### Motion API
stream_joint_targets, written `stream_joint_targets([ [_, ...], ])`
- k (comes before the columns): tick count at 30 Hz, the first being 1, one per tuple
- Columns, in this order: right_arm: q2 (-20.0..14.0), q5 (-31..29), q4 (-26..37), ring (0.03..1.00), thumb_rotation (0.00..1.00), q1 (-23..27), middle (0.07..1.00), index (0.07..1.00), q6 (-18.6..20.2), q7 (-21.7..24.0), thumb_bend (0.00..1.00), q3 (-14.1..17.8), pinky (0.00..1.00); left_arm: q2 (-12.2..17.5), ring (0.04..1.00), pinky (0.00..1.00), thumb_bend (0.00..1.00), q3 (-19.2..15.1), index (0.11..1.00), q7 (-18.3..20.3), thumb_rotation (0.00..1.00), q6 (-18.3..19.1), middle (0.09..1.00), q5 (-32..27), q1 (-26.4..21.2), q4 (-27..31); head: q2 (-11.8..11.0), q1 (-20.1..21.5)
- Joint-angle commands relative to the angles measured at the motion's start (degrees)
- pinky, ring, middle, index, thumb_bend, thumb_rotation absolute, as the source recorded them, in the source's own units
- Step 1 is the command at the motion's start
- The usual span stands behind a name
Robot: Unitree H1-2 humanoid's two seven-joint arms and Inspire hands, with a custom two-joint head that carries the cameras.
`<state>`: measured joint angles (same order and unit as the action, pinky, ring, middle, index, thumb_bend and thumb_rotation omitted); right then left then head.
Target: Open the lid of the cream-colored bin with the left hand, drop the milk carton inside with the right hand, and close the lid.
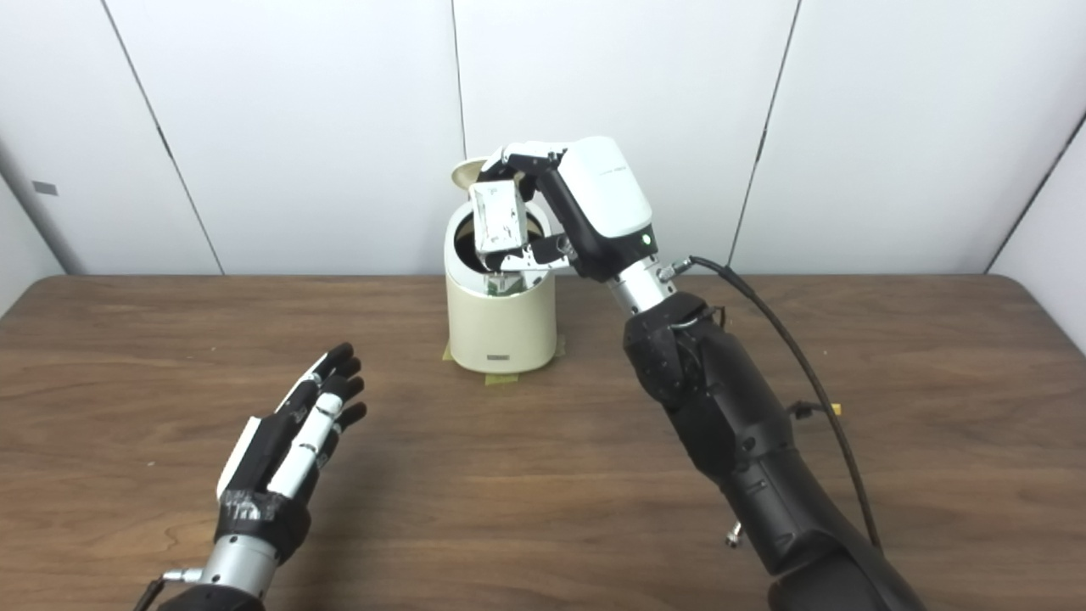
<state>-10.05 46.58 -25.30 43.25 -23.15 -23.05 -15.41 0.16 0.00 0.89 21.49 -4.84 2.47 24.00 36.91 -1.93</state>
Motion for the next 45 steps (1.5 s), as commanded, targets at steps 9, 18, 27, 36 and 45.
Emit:
stream_joint_targets([
  [9,-0.07,-0.46,-0.64,0.413,0.0,4.33,0.499,0.517,-1.59,-4.15,0.5,0.37,0.36,0.05,0.937,0.91,0.44,0.54,0.915,0.37,0.61,-1.01,0.932,0.15,-0.85,1.66,0.19,-0.13],
  [18,0.12,-0.63,-1.36,0.415,0.0,4.16,0.496,0.518,-1.68,-5.23,0.5,0.2,0.36,0.16,0.943,0.92,0.44,0.55,0.914,0.53,0.6,-1.07,0.934,-0.18,-0.78,1.71,0.24,-0.04],
  [27,0.52,-0.89,-1.96,0.412,0.0,4.22,0.499,0.516,-0.54,-4.78,0.5,0.13,0.36,0.34,0.938,0.92,0.44,0.9,0.909,0.49,0.59,-0.77,0.936,0.39,-0.83,1.74,0.3,-0.12],
  [36,0.76,-0.94,-3.34,0.412,0.0,4.46,0.516,0.522,-0.35,-4.56,0.5,-0.01,0.33,0.7,0.951,0.92,0.42,1.07,0.898,0.82,0.59,-1.09,0.941,0.09,-0.73,1.92,0.43,-0.02],
  [45,0.35,0.97,0.03,0.455,0.0,3.72,0.507,0.496,5.42,-0.47,0.52,-0.98,0.47,0.96,0.945,0.92,0.42,1.13,0.868,0.88,0.53,-0.38,0.929,0.12,-0.73,2.12,0.54,0.08],
])
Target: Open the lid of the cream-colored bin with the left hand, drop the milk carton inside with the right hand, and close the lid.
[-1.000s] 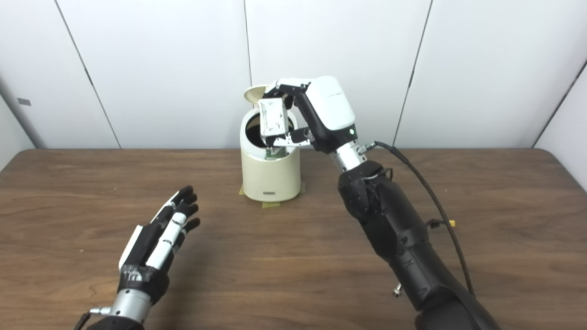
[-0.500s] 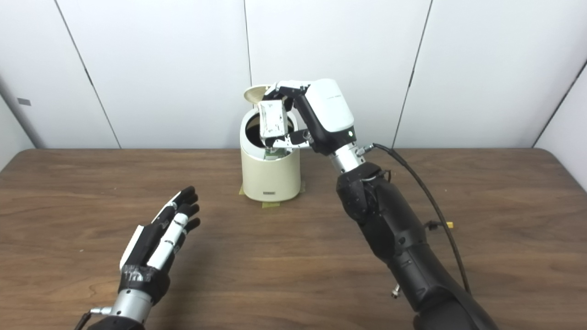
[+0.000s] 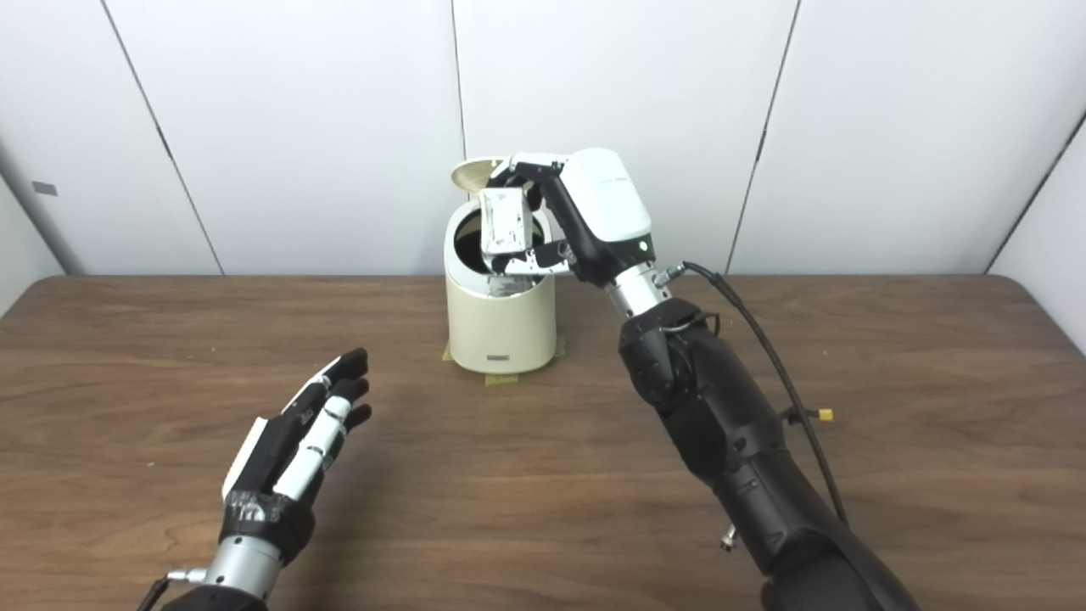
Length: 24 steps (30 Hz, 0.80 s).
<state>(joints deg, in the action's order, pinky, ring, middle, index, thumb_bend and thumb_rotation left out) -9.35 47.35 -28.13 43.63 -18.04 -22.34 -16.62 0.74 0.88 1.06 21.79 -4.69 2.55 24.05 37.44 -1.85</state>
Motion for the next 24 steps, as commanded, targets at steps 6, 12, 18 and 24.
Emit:
stream_joint_targets([
  [6,-0.21,0.7,4.63,0.668,0.13,2.51,0.693,0.495,2.77,-0.42,0.52,0.12,0.62,0.69,0.96,0.95,0.42,0.33,0.864,0.81,0.48,-0.97,0.935,0.03,-0.81,1.87,0.04,0.02],
  [12,-0.77,1.29,5.37,0.679,0.14,2.16,0.689,0.495,3.66,-0.16,0.52,-0.38,0.67,0.57,0.97,0.98,0.34,0.38,0.848,0.82,0.31,-1.71,0.931,-0.02,-0.8,1.51,0.04,0.02],
  [18,-1.07,1.67,5.7,0.666,0.14,1.99,0.647,0.494,3.92,-0.35,0.52,-0.68,0.67,0.9,0.963,0.95,0.29,0.85,0.824,0.93,0.16,-2.08,0.927,0.95,-0.94,1.21,-0.02,-0.04],
  [24,-1.2,1.41,5.45,0.649,0.14,1.99,0.62,0.493,3.86,-0.45,0.52,-0.61,0.66,0.9,0.955,0.94,0.22,0.86,0.821,1.22,0.09,-1.86,0.923,1.38,-0.95,1.29,-0.05,-0.05],
])
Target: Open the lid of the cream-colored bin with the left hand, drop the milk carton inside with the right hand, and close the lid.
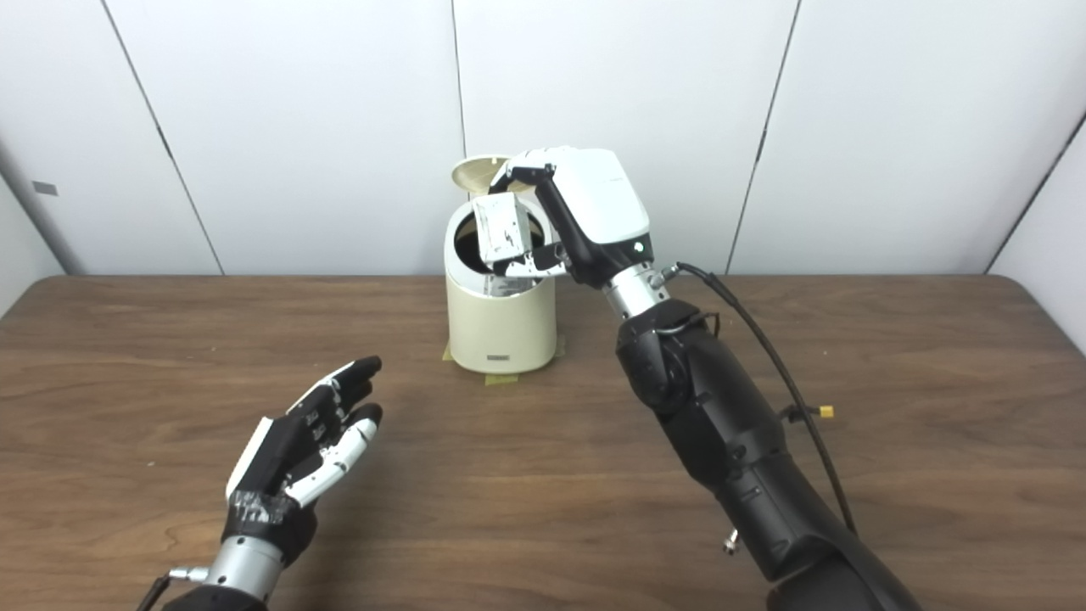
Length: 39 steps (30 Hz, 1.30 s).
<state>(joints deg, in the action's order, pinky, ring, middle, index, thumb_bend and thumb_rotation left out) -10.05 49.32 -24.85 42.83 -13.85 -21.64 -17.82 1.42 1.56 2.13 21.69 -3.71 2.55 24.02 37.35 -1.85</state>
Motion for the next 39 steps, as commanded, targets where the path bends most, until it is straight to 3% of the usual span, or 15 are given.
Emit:
stream_joint_targets([
  [1,-0.51,-0.63,2.12,0.647,0.14,2.78,0.618,0.493,-0.37,-1.15,0.52,0.59,0.65,0.14,0.952,0.94,0.22,0.1,0.819,0.17,0.08,-1.98,0.921,0.29,-0.94,1.24,0.04,-0.05],
  [6,-0.47,-0.83,2.05,0.647,0.14,2.71,0.623,0.493,-0.32,-1.06,0.52,0.61,0.64,0.48,0.933,0.89,0.18,0.34,0.819,0.38,0.06,-2.46,0.915,1.0,-0.96,1.09,0.04,-0.05],
  [10,-0.56,-0.58,1.53,0.675,0.14,2.86,0.684,0.496,-0.38,-1.07,0.52,0.35,0.65,0.53,0.921,0.89,0.17,0.41,0.825,0.36,0.06,-2.75,0.911,1.6,-0.92,1.17,0.09,0.0],
  [11,-0.57,-0.52,1.38,0.688,0.12,2.91,0.701,0.619,-0.31,-1.05,0.7,0.3,0.66,0.59,0.917,0.88,0.17,0.45,0.822,0.41,0.08,-2.94,0.91,1.86,-0.91,1.1,0.09,0.0],
  [12,-0.59,-0.49,1.31,0.695,0.11,2.92,0.709,0.664,-0.09,-0.82,0.76,0.26,0.66,0.7,0.916,0.88,0.17,0.54,0.82,0.44,0.09,-3.2,0.909,2.24,-0.91,1.02,0.09,0.01],
  [15,-0.67,-0.63,1.23,0.719,0.12,2.87,0.734,0.724,0.38,-0.12,0.83,0.18,0.67,0.85,0.912,0.88,0.17,0.68,0.809,0.48,0.12,-3.58,0.906,3.02,-0.93,0.84,0.09,0.01],
  [20,-0.64,-0.94,1.25,0.729,0.12,2.75,0.743,0.741,0.62,0.34,0.86,0.36,0.68,1.03,0.912,0.86,0.17,0.86,0.797,0.68,0.17,-3.95,0.906,3.47,-0.89,0.94,0.09,0.01],
  [30,-0.22,-1.96,1.01,0.686,0.11,2.85,0.672,0.637,-0.8,-1.25,0.78,0.85,0.67,0.42,0.913,0.87,0.2,0.03,0.814,0.83,0.14,-3.94,0.902,2.32,-1.06,0.57,0.26,0.22],
  [31,-0.17,-2.16,0.92,0.658,0.12,2.83,0.635,0.566,-1.35,-1.8,0.65,0.93,0.64,0.32,0.916,0.89,0.2,-0.1,0.815,0.84,0.13,-3.76,0.902,2.05,-1.07,0.6,0.31,0.19],
  [32,-0.12,-2.34,0.85,0.643,0.13,2.8,0.617,0.529,-1.85,-2.37,0.59,1.01,0.63,0.05,0.918,0.89,0.2,-0.35,0.815,0.71,0.13,-3.22,0.902,1.62,-1.08,0.73,0.34,0.22],
  [33,-0.01,-2.83,0.65,0.571,0.03,2.75,0.53,0.493,-2.84,-3.41,0.54,1.19,0.55,0.06,0.92,0.9,0.2,-0.35,0.82,0.68,0.11,-3.1,0.904,1.51,-1.09,0.78,0.38,0.28],
  [37,0.56,-5.15,1.45,0.475,0.0,1.7,0.471,0.495,-5.01,-5.61,0.52,2.29,0.45,-0.06,0.928,0.91,0.21,-0.66,0.808,0.98,0.06,-3.96,0.907,0.09,-1.09,0.32,0.32,0.24],
  [39,0.6,-5.45,2.82,0.468,0.0,0.75,0.472,0.49,-5.56,-6.31,0.52,2.68,0.45,0.22,0.928,0.9,0.21,-0.42,0.812,0.76,0.09,-3.5,0.907,0.97,-1.14,0.34,0.25,0.1],
])
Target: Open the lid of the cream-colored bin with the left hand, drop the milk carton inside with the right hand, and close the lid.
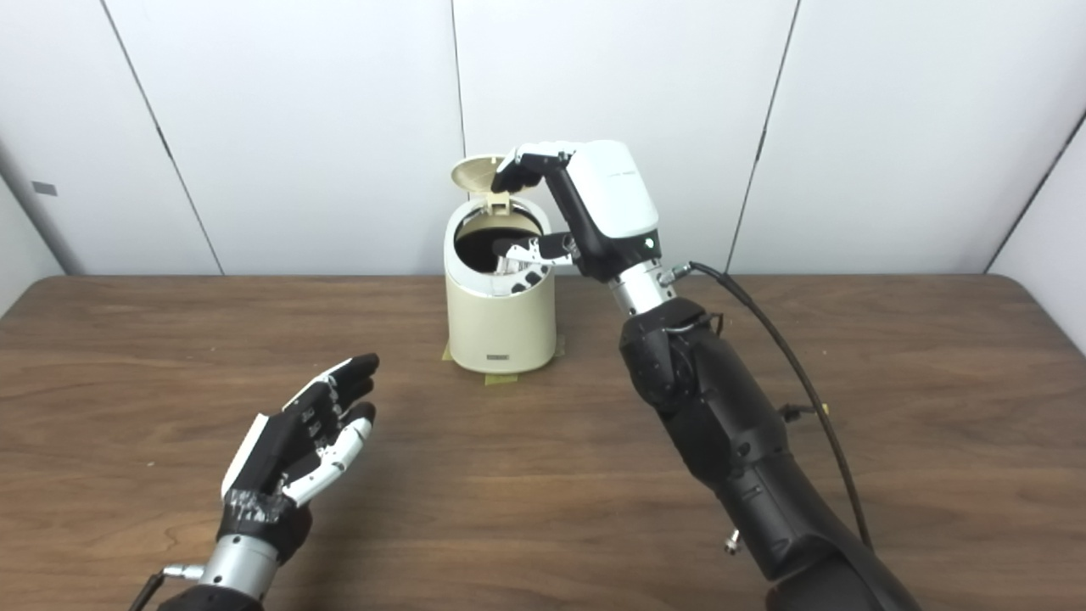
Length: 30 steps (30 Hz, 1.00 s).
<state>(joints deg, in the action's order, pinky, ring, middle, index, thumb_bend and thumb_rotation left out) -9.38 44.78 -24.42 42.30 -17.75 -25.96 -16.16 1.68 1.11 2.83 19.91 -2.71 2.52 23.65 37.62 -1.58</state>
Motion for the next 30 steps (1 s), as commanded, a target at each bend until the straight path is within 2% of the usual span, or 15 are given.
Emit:
stream_joint_targets([
  [1,-0.07,-0.87,3.23,0.462,0.0,0.71,0.475,0.489,-1.79,-2.3,0.52,1.18,0.44,-0.05,0.929,0.9,0.22,-0.12,0.818,0.01,0.11,-1.33,0.908,-0.18,-1.17,0.73,0.0,-0.33],
  [4,0.23,-0.97,6.08,0.45,0.0,-1.33,0.48,0.491,-1.31,-2.47,0.52,1.73,0.43,0.16,0.94,0.92,0.24,-0.48,0.856,-0.18,0.15,-0.88,0.92,-0.06,-1.34,0.67,-0.08,-0.53],
  [7,0.78,-1.72,8.77,0.45,0.0,-3.34,0.473,0.498,-0.92,-1.97,0.52,2.51,0.44,-0.04,0.932,0.92,0.26,-1.27,0.877,-0.67,0.14,-0.98,0.92,-0.25,-1.56,0.4,-0.14,-0.3],
  [10,1.62,-3.54,10.77,0.411,0.0,-5.04,0.479,0.512,-0.43,-0.95,0.52,3.61,0.38,0.02,0.929,0.91,0.26,-2.05,0.915,-0.66,0.13,-1.42,0.931,-0.71,-2.0,-0.4,-0.33,-0.25],
  [12,2.75,-6.8,13.1,0.401,0.0,-6.96,0.482,0.515,1.59,1.08,0.52,5.17,0.37,-0.47,0.934,0.92,0.25,-3.21,0.932,-0.66,0.13,-1.24,0.939,-2.38,-2.77,-0.98,-0.49,-0.5],
  [14,4.06,-11.3,16.25,0.411,0.0,-9.06,0.483,0.512,5.59,4.83,0.52,6.95,0.39,-1.08,0.942,0.95,0.28,-4.49,0.939,-0.92,0.24,-1.01,0.948,-4.24,-4.11,-1.65,-0.79,-0.65],
  [16,5.32,-16.57,20.51,0.418,0.0,-11.43,0.489,0.522,11.68,10.05,0.52,8.88,0.39,-1.3,0.943,0.94,0.33,-5.51,0.937,-1.35,0.37,-0.28,0.953,-5.14,-6.16,-2.28,-1.1,-0.68],
  [19,8.2,-27.67,28.81,0.433,0.0,-15.22,0.5,0.522,27.03,18.0,0.52,13.35,0.43,-0.51,0.947,0.94,0.34,-6.91,0.934,-1.4,0.54,0.92,0.959,-6.01,-10.31,-3.69,-1.27,-0.61],
  [21,10.16,-34.26,32.58,0.44,0.0,-16.56,0.512,0.512,34.79,20.92,0.52,16.34,0.47,-0.02,0.944,0.94,0.36,-7.54,0.932,-1.34,0.58,1.47,0.957,-6.4,-12.42,-4.52,-1.4,-0.52],
  [22,11.07,-37.53,34.39,0.531,0.0,-17.33,0.508,0.502,37.86,22.04,0.52,17.93,0.5,0.38,0.94,0.93,0.36,-7.7,0.926,-1.43,0.59,1.68,0.953,-6.25,-13.74,-5.11,-1.65,-0.51],
  [23,11.72,-40.66,36.39,0.6,0.08,-18.37,0.624,0.499,40.43,23.03,0.51,19.38,0.53,1.03,0.933,0.92,0.37,-7.55,0.914,-1.31,0.6,1.96,0.945,-5.86,-15.24,-5.58,-1.62,-0.55],
  [26,12.06,-46.52,40.29,0.72,0.14,-21.48,0.745,0.498,44.16,24.44,0.5,22.15,0.64,3.14,0.924,0.91,0.38,-6.48,0.901,-0.53,0.66,2.65,0.926,-4.56,-19.43,-6.72,-1.75,-0.82],
  [30,11.1,-52.88,43.56,0.815,0.15,-25.8,0.813,0.498,44.65,24.21,0.5,24.13,0.77,5.07,0.931,0.92,0.41,-5.68,0.902,0.1,0.63,4.32,0.931,-4.4,-24.91,-8.4,-1.58,-1.1],
])
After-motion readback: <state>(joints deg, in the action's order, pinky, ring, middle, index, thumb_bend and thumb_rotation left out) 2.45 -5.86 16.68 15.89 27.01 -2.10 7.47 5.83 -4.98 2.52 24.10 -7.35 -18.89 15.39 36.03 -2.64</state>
